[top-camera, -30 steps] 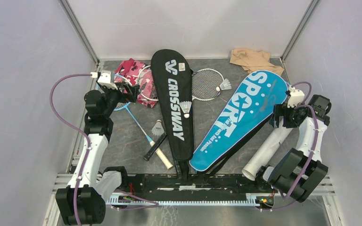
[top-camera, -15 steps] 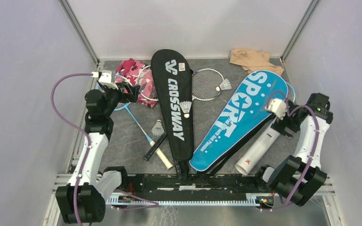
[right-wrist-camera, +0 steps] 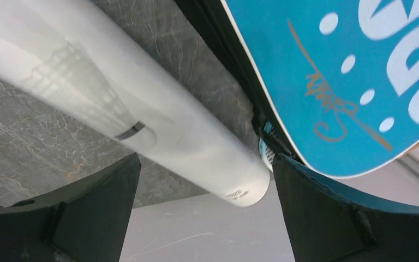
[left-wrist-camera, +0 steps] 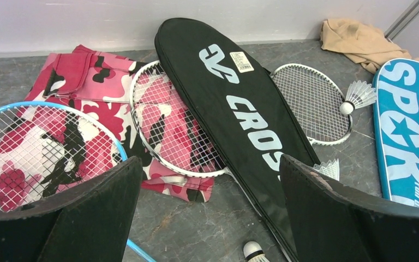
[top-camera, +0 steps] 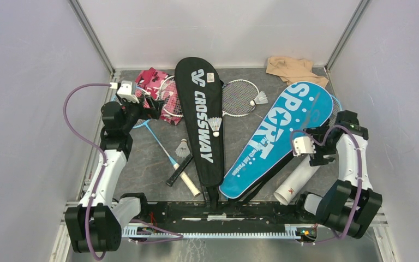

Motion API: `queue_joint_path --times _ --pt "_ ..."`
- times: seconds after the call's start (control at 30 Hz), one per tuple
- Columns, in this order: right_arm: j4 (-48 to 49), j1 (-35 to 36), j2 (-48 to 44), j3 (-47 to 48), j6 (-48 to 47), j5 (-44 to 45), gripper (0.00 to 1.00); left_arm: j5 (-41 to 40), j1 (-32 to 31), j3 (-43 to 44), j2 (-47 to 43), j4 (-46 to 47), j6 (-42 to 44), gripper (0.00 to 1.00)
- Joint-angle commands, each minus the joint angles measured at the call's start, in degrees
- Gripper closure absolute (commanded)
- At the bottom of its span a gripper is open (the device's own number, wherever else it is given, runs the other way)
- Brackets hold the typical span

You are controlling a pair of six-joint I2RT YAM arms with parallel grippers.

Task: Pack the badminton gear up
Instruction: Open the lid of the shuttle tube.

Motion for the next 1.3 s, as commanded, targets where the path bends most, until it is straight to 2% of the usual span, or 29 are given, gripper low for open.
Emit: queue_joint_path --times 0.0,0.3,0.77,0.9,1.1,1.27 --pt "-0.61 3.97 0.95 -0.36 -10.53 3.8 0.02 0.05 -0.22 0.99 0.93 1.93 1.09 0.0" --pt "1.82 7.48 1.21 -4.43 -16.35 12.46 0.02 -0.54 -0.25 1.44 1.94 1.43 1.87 0.0" --pt "8.83 11.68 4.01 -15.02 -16.38 11.66 0.04 -0.73 -0.22 1.43 2.99 1.43 2.39 0.0" --pt "8.48 11.73 4.36 -14.51 -15.19 9.03 0.15 -0.83 -0.22 1.47 2.95 1.43 2.39 0.0" --pt "2.31 11.68 4.62 -6.83 -12.09 4.98 0.4 -0.48 -0.22 1.74 2.91 1.07 2.33 0.0" --pt "-3.39 11.67 3.4 -1.62 -12.03 2.2 0.53 -0.4 -0.3 3.29 3.05 -1.82 3.09 0.0"
